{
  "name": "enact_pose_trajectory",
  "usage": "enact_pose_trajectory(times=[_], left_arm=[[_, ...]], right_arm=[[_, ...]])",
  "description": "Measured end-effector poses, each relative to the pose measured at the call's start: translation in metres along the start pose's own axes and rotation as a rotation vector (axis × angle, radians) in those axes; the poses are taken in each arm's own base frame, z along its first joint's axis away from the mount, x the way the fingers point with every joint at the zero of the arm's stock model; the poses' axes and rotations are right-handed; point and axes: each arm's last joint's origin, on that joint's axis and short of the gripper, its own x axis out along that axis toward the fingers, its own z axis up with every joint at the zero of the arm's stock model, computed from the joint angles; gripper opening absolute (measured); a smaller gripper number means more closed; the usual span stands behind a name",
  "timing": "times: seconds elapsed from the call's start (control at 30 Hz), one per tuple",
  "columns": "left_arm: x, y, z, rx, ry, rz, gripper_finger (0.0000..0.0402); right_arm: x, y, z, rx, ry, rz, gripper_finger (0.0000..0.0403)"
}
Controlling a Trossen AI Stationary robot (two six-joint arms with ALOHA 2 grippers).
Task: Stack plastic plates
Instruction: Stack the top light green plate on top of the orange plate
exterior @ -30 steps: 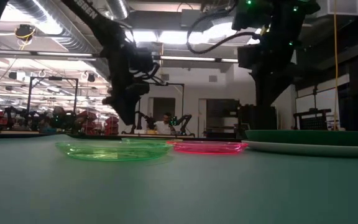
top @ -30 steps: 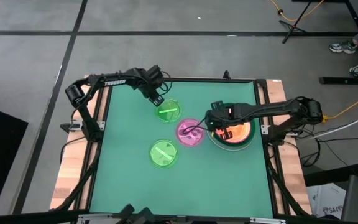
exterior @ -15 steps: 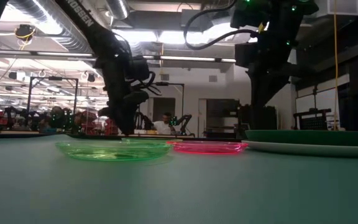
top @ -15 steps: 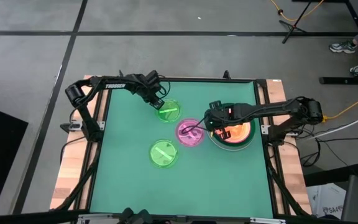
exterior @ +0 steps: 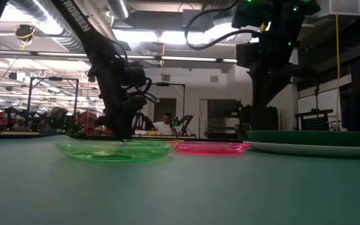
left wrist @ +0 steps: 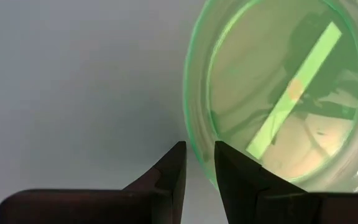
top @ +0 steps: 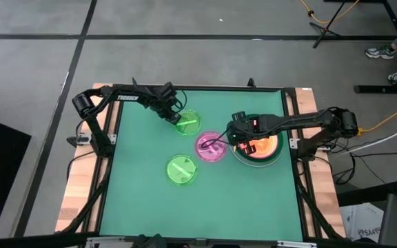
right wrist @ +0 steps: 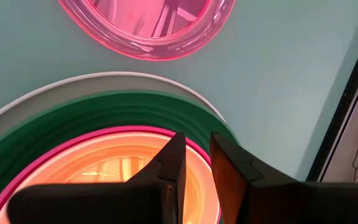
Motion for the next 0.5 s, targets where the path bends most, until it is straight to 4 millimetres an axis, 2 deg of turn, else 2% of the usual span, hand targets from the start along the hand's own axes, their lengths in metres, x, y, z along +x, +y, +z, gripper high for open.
enact_pose_trajectory(times=[0.5], left_arm=[[0.001, 0.0005, -0.0013, 0.004, 0.001, -0.001, 0.0078]], right_arm=[[-0.0001, -0.0004, 0.0007, 0.002, -0.006, -0.003, 0.0062]])
